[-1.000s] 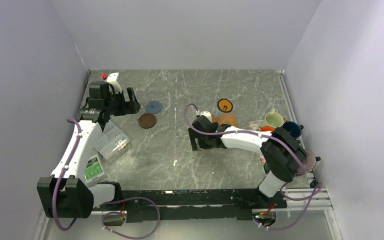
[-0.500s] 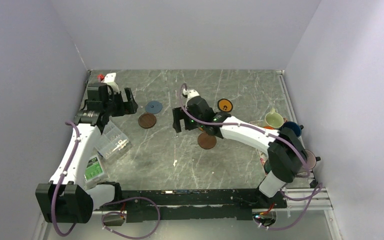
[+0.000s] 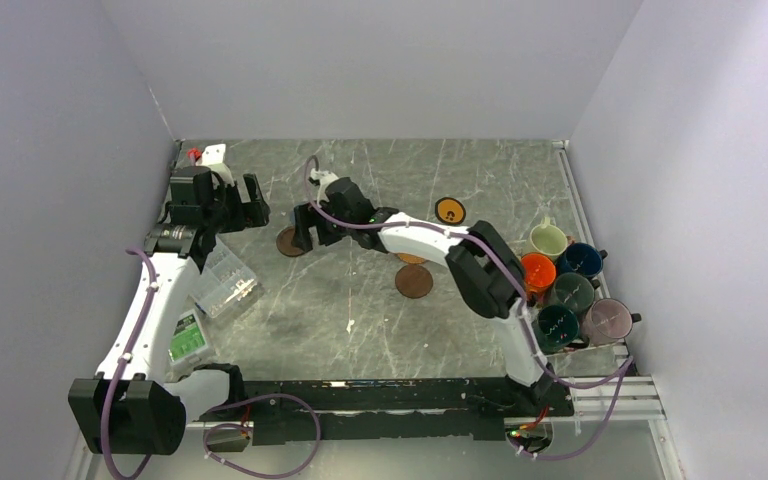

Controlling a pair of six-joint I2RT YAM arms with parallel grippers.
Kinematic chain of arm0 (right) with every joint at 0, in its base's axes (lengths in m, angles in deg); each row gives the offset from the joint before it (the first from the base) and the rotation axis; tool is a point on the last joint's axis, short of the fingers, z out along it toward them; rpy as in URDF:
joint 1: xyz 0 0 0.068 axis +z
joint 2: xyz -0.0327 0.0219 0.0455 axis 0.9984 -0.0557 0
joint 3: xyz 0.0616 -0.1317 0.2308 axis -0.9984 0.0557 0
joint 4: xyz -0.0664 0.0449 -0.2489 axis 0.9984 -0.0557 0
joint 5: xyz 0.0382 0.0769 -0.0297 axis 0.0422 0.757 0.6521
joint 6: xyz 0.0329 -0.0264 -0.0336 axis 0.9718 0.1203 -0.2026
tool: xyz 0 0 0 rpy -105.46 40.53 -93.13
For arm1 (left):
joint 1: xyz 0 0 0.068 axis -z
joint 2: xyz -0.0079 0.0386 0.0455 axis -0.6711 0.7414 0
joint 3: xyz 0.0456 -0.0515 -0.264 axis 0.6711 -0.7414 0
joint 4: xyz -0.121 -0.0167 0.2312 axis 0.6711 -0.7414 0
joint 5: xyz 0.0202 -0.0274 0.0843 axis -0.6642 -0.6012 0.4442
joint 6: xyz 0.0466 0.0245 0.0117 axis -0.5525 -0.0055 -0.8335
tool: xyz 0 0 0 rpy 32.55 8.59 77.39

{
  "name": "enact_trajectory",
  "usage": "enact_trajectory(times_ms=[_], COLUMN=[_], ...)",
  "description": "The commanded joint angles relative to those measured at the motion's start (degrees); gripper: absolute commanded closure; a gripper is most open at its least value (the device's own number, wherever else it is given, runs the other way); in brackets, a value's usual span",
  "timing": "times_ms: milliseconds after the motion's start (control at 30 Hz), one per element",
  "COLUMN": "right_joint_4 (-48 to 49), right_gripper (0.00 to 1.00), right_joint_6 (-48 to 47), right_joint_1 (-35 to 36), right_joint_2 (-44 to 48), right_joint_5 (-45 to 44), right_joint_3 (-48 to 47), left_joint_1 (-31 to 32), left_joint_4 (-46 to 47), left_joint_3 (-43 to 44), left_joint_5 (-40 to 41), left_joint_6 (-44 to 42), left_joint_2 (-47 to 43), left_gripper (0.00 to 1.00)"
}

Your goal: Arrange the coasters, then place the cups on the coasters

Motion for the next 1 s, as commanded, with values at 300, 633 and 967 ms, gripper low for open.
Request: enact_trajectory(times_ms=[300,633,967], right_joint_4=[-6.09,-10.25,-9.66], right_gripper=[0.12,0.13,0.13], right_joint_6=[-2.45,-1.53,-2.07], right_joint_1=[2.59,2.66,2.6], right_joint_2=[-16.3,-16.77,-4.7], right_joint_5=[2.84,-0.83,-3.0], right_joint_3=[-21.3,-18.59,0.88], left_joint_1=[0.62,0.65,0.68], left_joint_4=[0.5,0.48,0.41], left_joint_3=[0.53,0.56,0.48], left_joint_5=[-0.25,-0.26,-0.01], left_joint_6=[0.9,0.74,0.8], left_joint_2=[0.34,0.52,0.72], left_gripper=[0.06,0.06,0.06])
